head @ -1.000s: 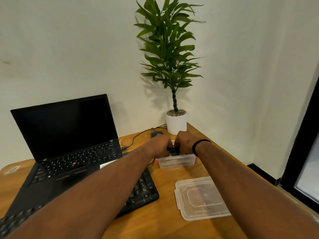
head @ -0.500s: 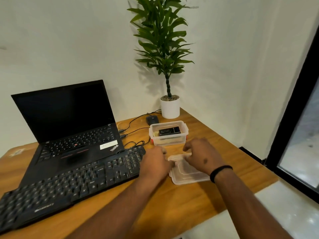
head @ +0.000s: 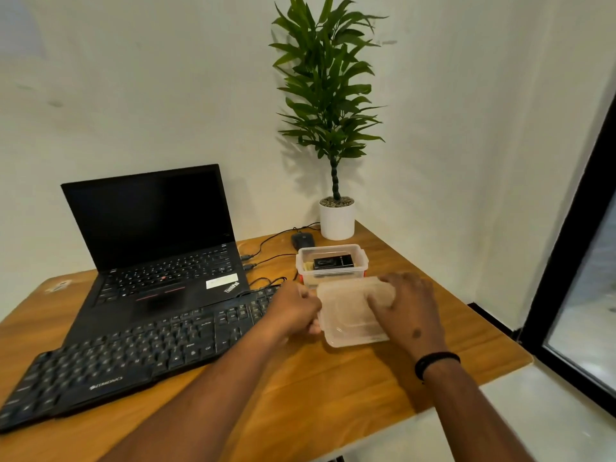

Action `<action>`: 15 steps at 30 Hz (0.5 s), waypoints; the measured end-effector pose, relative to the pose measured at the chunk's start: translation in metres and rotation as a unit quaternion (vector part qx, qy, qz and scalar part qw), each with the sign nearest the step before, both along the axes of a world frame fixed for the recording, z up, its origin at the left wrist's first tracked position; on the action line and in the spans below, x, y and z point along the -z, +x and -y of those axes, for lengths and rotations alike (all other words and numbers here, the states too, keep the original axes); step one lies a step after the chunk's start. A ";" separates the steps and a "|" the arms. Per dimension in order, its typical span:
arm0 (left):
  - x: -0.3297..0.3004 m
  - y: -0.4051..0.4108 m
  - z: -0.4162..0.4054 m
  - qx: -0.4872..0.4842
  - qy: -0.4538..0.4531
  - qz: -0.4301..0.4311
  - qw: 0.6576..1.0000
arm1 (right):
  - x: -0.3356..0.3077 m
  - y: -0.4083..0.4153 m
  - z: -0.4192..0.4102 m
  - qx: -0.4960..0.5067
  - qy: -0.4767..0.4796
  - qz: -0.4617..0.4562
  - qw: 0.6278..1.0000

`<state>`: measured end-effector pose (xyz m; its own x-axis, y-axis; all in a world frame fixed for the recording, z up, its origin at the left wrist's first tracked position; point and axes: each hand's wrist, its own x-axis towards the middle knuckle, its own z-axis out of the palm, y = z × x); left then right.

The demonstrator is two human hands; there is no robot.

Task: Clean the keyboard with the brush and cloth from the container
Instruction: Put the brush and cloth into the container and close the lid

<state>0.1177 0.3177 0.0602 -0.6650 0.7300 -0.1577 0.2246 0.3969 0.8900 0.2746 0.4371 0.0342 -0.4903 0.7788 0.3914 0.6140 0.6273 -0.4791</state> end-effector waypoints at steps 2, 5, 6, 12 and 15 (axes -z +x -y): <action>-0.011 -0.010 0.006 -0.004 0.037 -0.077 0.996 | -0.002 0.000 -0.006 0.057 -0.009 -0.081 0.995; -0.018 -0.030 0.004 -0.028 0.108 -0.190 0.976 | -0.008 -0.011 -0.012 0.052 -0.106 -0.211 0.970; -0.019 -0.037 0.002 -0.036 0.134 -0.220 0.966 | -0.012 -0.017 -0.013 0.021 -0.179 -0.269 0.946; -0.026 -0.065 -0.010 -0.085 0.252 -0.326 0.907 | -0.030 -0.053 -0.022 -0.083 -0.480 -0.493 0.721; -0.019 -0.081 -0.020 -0.107 0.278 -0.279 0.913 | -0.034 -0.074 -0.039 -0.113 -0.494 -0.567 0.649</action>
<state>0.0372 0.3378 0.0794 -0.6649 0.4382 0.6048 0.6748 0.0055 0.7379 0.2009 0.4765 0.0678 -0.4687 0.8826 -0.0364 -0.5388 -0.3183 -0.7800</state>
